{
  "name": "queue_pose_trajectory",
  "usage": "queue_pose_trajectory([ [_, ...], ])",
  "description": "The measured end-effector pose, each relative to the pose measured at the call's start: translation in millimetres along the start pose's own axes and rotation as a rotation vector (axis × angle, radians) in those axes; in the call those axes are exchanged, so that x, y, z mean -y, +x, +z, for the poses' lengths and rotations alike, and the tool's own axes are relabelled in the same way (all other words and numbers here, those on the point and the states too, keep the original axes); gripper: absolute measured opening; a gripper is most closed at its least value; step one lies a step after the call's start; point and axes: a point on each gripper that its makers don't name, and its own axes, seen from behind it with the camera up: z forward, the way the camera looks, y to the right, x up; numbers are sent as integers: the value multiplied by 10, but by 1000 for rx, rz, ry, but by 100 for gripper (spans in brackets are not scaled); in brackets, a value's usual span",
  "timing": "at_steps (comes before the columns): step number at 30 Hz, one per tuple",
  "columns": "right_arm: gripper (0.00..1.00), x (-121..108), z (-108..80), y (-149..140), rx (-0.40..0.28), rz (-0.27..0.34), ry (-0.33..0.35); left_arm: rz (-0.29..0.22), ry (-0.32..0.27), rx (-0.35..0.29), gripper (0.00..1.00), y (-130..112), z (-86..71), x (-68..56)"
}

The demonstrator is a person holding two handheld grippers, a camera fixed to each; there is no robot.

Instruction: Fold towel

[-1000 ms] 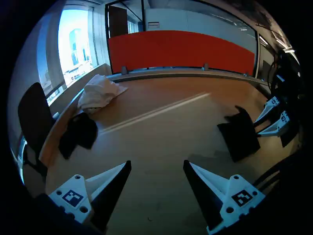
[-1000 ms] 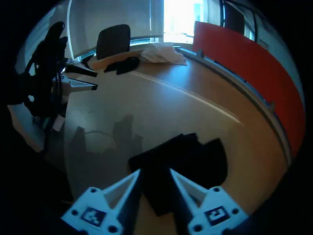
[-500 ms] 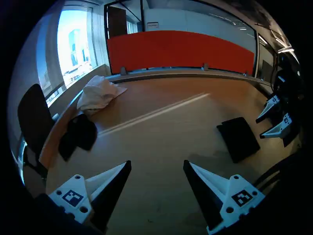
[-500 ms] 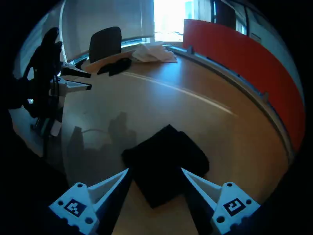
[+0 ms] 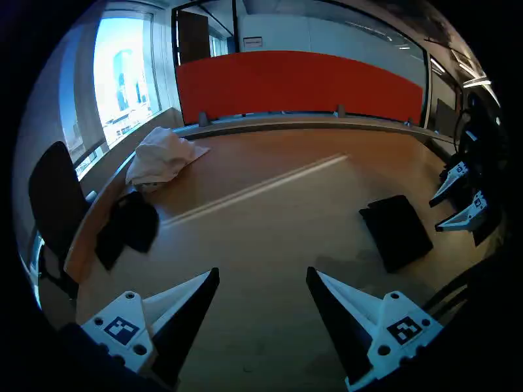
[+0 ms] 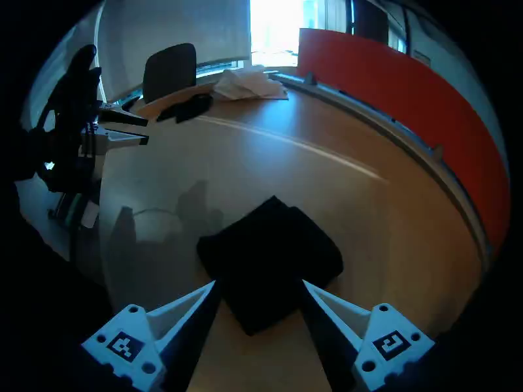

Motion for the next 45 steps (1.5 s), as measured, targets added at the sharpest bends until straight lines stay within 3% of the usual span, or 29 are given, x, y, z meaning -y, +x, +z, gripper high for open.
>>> queue_pose_trajectory([
  [41,83,63,161,-864,120,66,-16,8,-12,10,99,-75,-17,-74],
  [45,79,66,186,-898,124,76,-14,9,-12,11,99,-79,-10,-69],
])
